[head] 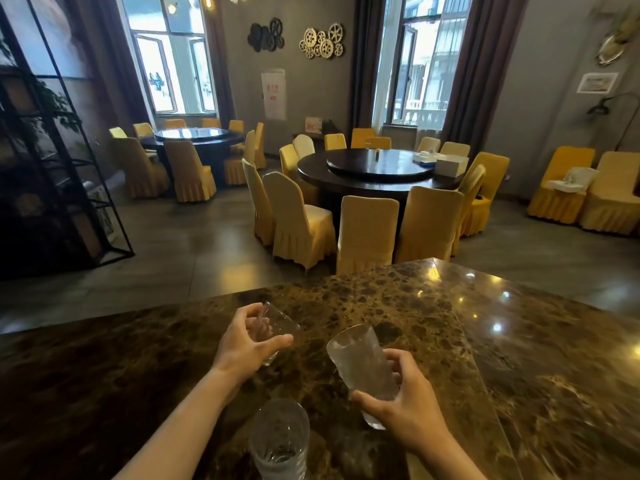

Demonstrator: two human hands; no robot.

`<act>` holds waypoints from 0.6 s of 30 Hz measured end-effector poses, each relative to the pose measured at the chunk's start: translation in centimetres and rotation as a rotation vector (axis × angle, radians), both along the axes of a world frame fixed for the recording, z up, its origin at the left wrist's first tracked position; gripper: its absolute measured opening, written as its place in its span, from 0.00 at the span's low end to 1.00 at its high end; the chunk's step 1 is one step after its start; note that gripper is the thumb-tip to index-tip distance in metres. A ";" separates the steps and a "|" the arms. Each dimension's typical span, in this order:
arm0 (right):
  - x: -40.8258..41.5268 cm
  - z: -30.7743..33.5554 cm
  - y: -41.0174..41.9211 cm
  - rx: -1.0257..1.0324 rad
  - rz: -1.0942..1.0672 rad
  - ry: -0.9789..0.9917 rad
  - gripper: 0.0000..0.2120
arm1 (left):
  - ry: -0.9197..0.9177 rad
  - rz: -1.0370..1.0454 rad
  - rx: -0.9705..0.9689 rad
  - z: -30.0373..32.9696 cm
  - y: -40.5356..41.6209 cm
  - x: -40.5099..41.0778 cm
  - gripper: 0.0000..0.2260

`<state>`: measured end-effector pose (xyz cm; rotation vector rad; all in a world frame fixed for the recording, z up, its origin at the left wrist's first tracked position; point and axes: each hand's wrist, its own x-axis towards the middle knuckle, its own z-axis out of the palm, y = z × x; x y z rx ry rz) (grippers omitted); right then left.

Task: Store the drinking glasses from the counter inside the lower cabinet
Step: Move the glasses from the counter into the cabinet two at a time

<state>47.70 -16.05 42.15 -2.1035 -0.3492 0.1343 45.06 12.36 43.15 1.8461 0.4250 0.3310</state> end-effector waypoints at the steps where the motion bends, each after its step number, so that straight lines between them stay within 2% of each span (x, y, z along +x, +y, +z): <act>1: -0.2 -0.6 -0.2 0.034 0.003 -0.005 0.36 | 0.002 -0.005 0.012 0.0 -0.2 0.1 0.40; 5: -0.7 -2.3 -0.7 0.087 -0.001 -0.024 0.39 | 0.042 0.011 0.118 -0.6 -0.6 0.3 0.37; 13: -1.1 -4.3 -1.9 0.088 -0.007 -0.043 0.38 | 0.151 -0.026 0.304 -2.3 -0.8 0.5 0.38; 18: -1.4 -4.6 -2.3 0.085 0.034 -0.016 0.40 | 0.192 -0.052 0.345 -3.6 -0.7 0.6 0.39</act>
